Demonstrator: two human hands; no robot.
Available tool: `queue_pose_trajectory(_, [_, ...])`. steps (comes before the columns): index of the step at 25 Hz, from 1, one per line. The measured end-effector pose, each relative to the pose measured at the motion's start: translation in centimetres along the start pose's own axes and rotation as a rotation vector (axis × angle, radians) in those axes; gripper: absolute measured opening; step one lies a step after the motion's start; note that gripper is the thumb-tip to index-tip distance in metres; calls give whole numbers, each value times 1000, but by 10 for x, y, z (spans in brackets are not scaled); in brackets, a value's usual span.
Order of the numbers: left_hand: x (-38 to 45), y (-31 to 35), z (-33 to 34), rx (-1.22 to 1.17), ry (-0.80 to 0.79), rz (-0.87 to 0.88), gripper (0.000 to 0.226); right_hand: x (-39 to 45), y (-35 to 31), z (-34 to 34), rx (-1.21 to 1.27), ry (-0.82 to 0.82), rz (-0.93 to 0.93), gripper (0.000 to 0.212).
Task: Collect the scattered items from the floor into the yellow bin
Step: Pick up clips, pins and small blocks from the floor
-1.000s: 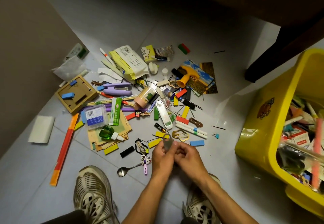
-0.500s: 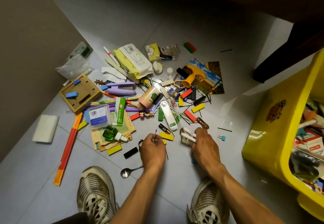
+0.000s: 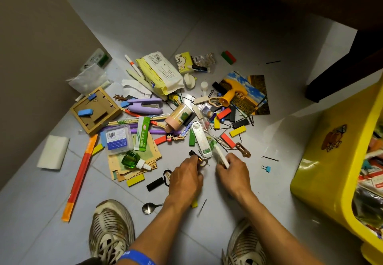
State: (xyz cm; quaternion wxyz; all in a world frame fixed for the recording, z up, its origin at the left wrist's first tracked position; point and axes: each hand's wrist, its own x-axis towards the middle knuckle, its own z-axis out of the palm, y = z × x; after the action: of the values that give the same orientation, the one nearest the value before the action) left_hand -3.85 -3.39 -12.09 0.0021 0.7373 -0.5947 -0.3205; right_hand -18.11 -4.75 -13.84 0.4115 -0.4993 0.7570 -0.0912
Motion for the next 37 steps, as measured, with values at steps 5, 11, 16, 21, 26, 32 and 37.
queue_pose_trajectory(5, [10, 1, -4, -552, 151, -362, 13, 21, -14, -17, 71, 81, -84, 17])
queue_pose_trajectory(11, [27, -1, -11, -788, 122, -638, 13, 41, -54, 15, -410, 36, -260, 42])
queue_pose_trajectory(16, [25, 2, -33, -1275, 56, -725, 8, 28, -53, 6, 287, -79, -63, 19])
queue_pose_trajectory(21, [-10, 76, -81, -1591, -281, -537, 9, -42, -54, -95, 1265, -229, 196, 31])
queue_pose_trajectory(26, [-73, 217, -94, -1423, -679, -296, 31, -121, -6, -221, 1403, 163, 254, 33])
queue_pose_trajectory(32, [-114, 292, -108, -1605, -852, -127, 87, -164, 25, -312, 1562, 181, 109, 27])
queue_pose_trajectory(37, [-99, 218, -106, -1683, -581, -115, 63, -165, 13, -274, 1383, 340, 28, 13])
